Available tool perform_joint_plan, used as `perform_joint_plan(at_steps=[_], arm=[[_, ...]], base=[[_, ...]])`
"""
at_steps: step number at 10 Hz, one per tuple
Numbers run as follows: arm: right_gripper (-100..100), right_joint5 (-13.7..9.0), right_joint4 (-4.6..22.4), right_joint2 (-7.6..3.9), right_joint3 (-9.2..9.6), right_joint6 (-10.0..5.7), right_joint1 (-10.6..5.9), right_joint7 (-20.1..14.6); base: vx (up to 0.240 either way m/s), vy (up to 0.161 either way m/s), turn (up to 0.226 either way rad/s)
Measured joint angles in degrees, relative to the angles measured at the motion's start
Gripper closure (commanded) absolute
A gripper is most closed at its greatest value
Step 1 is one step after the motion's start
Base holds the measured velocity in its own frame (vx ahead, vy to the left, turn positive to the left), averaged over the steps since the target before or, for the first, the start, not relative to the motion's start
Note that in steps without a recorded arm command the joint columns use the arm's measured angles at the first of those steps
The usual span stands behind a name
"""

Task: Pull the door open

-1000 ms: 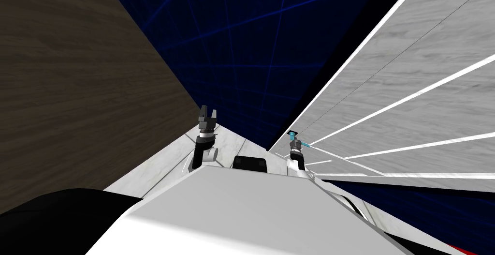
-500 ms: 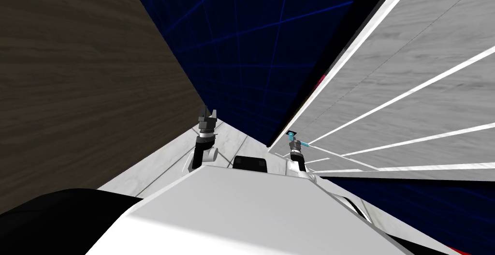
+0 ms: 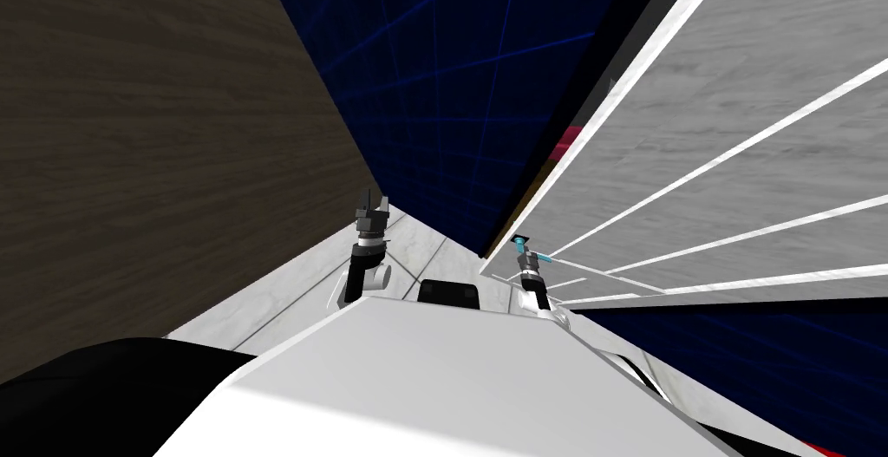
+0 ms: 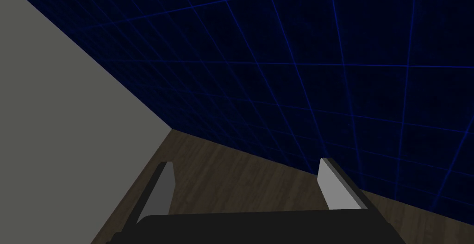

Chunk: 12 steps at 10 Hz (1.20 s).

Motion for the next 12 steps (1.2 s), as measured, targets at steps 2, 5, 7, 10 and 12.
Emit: perform_joint_plan(at_steps=[2,5,7,10,12], arm=[[100,-0.16,0.32,-0.28,0.12,-0.17,-0.27,-0.08],[100,-0.39,1.3,-0.65,0.67,-0.7,-0.9,-0.3],[100,-0.48,1.66,-0.72,1.21,-0.85,-1.08,-0.45],[100,-0.74,2.31,-1.1,1.91,-1.29,-1.71,-0.7],[100,-0.68,2.71,-0.89,2.34,-1.33,-1.77,-0.75]], base=[[-0.206,-0.03,0.149],[-0.244,-0.06,0.186],[-0.217,-0.075,0.18],[-0.253,-0.064,0.173],[-0.122,-0.015,0.077]])
